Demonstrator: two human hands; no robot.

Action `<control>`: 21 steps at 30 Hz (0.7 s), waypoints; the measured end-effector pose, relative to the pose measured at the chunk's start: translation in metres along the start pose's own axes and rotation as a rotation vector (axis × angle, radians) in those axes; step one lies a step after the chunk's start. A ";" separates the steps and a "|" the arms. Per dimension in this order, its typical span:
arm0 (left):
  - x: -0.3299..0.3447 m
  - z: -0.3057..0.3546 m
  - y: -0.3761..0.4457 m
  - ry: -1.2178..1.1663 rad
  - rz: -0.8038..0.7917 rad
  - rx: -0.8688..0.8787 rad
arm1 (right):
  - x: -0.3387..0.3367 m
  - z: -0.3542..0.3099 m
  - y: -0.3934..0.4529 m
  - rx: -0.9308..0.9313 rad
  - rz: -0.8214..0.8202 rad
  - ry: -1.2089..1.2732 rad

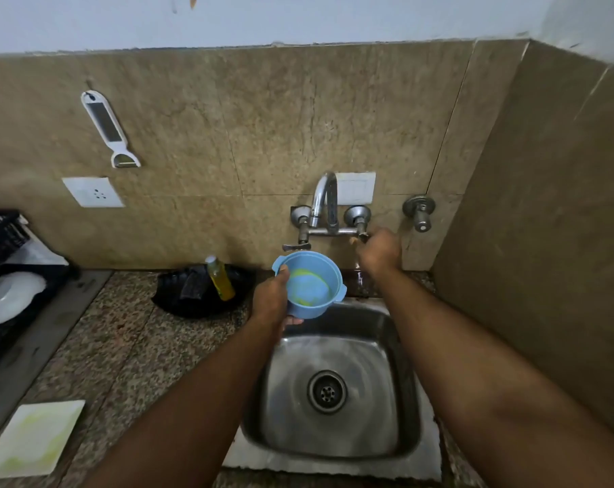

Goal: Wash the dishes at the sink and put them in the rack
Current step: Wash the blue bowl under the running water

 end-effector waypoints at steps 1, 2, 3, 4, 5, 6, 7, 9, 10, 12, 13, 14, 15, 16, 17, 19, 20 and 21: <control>0.002 0.000 0.002 -0.005 0.003 0.003 | 0.001 0.002 -0.001 0.008 0.003 0.009; 0.002 0.000 0.004 -0.007 0.011 0.006 | 0.003 0.006 0.001 0.014 0.015 0.023; 0.003 0.000 0.005 -0.010 0.019 0.008 | 0.002 0.007 0.001 0.019 0.028 0.038; 0.003 0.000 0.006 -0.013 0.030 0.010 | 0.003 0.008 0.002 0.017 0.037 0.053; 0.003 0.000 0.008 -0.016 0.037 0.010 | 0.004 0.008 0.001 0.022 0.038 0.071; 0.002 -0.001 0.010 -0.014 0.048 0.010 | 0.005 0.009 0.001 0.032 0.037 0.088; 0.002 -0.001 0.011 -0.018 0.055 0.009 | 0.003 0.011 0.000 0.059 0.036 0.113; 0.001 0.000 0.010 -0.031 0.063 0.015 | -0.001 0.015 -0.001 0.118 0.052 0.176; -0.001 0.001 0.008 -0.033 0.076 0.022 | -0.002 0.017 -0.001 0.137 0.061 0.200; -0.005 0.001 0.010 -0.025 0.096 0.037 | -0.002 0.019 -0.006 0.163 0.049 0.242; -0.006 0.001 0.011 -0.021 0.103 0.054 | -0.002 0.021 -0.010 0.201 0.040 0.269; -0.010 0.001 0.013 -0.002 0.120 0.078 | 0.005 0.027 -0.014 0.250 0.028 0.280; -0.015 0.002 0.019 0.021 0.144 0.113 | 0.015 0.036 -0.021 0.329 -0.015 0.298; -0.022 0.004 0.024 0.071 0.196 0.155 | 0.028 0.043 -0.032 0.406 -0.079 0.338; -0.029 0.007 0.027 0.110 0.240 0.199 | 0.042 0.042 -0.052 0.467 -0.208 0.409; -0.043 0.023 0.014 0.158 0.322 0.309 | 0.069 0.023 -0.097 0.489 -0.525 0.542; -0.050 0.032 0.003 0.190 0.363 0.351 | 0.074 0.010 -0.116 0.447 -0.640 0.579; -0.056 0.037 -0.002 0.224 0.394 0.392 | 0.074 -0.001 -0.129 0.402 -0.702 0.600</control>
Point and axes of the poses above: each hand's wrist, its own y-axis towards the middle knuckle, its own x-axis out of the palm, z = x × y, the point moved 10 cm from there along y, towards the middle knuckle, and after that the axes turned 10 degrees about z, right-handed, at the moved point
